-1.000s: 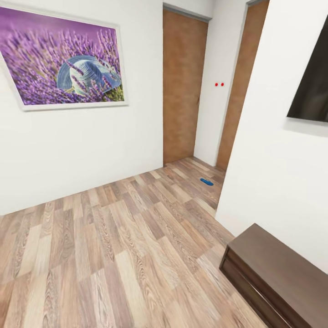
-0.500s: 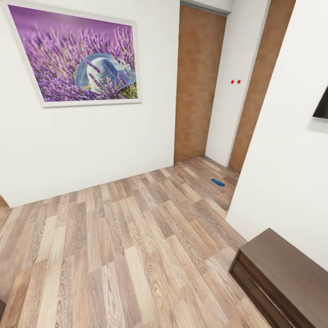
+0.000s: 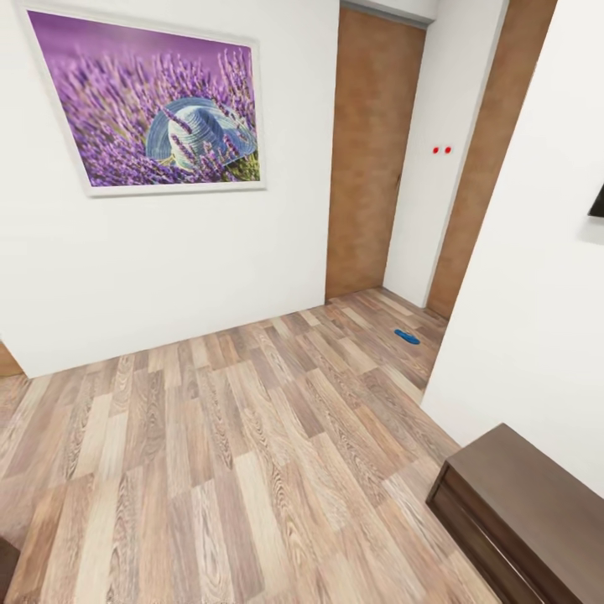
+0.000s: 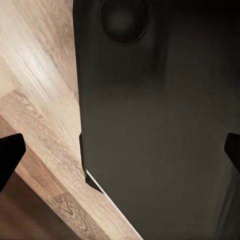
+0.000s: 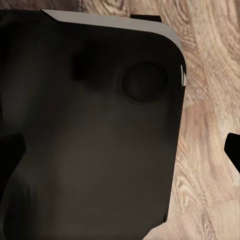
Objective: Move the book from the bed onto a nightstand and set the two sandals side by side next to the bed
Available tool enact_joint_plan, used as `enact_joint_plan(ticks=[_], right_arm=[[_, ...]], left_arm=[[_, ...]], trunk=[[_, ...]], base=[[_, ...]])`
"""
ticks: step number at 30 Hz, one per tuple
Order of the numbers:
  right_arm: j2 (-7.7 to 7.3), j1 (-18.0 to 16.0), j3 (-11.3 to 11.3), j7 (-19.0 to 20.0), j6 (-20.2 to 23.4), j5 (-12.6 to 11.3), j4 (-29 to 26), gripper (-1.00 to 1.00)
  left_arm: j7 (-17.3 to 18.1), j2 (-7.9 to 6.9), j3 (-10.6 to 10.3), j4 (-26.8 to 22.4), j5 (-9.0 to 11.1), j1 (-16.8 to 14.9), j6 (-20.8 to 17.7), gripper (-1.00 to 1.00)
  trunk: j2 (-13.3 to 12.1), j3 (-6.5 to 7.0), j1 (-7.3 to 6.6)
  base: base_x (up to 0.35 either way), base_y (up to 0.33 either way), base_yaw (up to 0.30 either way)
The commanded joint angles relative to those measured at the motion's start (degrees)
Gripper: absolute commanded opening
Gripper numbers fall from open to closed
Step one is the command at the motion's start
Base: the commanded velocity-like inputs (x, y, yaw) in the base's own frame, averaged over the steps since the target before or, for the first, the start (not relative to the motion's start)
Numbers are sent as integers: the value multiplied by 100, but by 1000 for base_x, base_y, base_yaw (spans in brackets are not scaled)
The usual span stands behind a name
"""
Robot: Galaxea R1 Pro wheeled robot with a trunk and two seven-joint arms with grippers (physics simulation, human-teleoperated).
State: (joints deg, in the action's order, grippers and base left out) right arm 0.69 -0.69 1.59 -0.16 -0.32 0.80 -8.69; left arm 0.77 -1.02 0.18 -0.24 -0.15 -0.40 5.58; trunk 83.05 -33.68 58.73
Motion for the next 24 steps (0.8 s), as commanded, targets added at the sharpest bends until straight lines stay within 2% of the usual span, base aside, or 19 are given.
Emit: enact_joint_plan(ticks=[1,15,24], right_arm=[[0,-1,15,-2,-3,8,-1,100],[-1,-1,182,-10,-3,5,7,100],[-7,-1,229,-10,-3,2,8,100]], left_arm=[[9,-1,1,6,0,-4,20,100],[16,-2,-32,6,-10,-4,23,100],[19,-10,-43,6,-12,-4,30,100]], trunk=[[2,-5,0],[2,-5,0],[2,-5,0]], base=[[0,0,189],[6,0,219],[217,0,60]])
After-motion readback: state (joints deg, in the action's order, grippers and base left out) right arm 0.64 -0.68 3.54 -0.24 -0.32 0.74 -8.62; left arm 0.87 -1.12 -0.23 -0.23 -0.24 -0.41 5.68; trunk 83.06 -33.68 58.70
